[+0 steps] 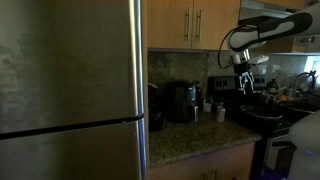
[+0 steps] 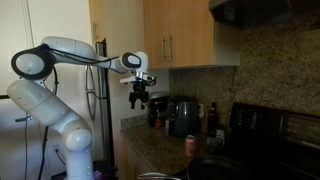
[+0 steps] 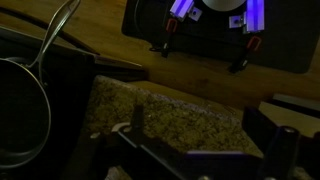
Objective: Move the can to the left.
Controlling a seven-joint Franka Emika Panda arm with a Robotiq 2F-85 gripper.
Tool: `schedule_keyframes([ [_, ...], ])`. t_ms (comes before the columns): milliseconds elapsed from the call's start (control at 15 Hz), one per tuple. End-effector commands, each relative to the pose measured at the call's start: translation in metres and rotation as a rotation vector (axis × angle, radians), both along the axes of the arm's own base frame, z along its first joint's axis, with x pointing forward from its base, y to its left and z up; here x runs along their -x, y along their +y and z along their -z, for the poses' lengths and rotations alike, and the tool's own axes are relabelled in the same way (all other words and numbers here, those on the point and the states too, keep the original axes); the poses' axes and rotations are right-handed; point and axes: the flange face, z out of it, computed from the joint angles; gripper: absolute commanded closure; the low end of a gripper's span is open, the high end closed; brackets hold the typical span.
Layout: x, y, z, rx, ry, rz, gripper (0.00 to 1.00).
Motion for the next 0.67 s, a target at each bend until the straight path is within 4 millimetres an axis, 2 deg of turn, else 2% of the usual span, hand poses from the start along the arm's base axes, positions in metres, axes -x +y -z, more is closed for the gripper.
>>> schedule_keyframes([
  [0, 0.000, 0.000, -0.001, 0.000, 0.001, 0.000, 0.00],
  [133, 0.000, 0.000, -0.001, 0.000, 0.001, 0.000, 0.00],
  [267, -0.001, 0.002, -0.001, -0.006, -0.031, 0.089, 0.00],
  [333, 0.040, 0.009, -0.057, -0.035, -0.078, 0.131, 0.00],
  [400, 0.045, -0.002, -0.063, -0.037, -0.102, 0.192, 0.00],
  [600, 0.088, -0.033, -0.117, 0.006, -0.190, 0.340, 0.00],
])
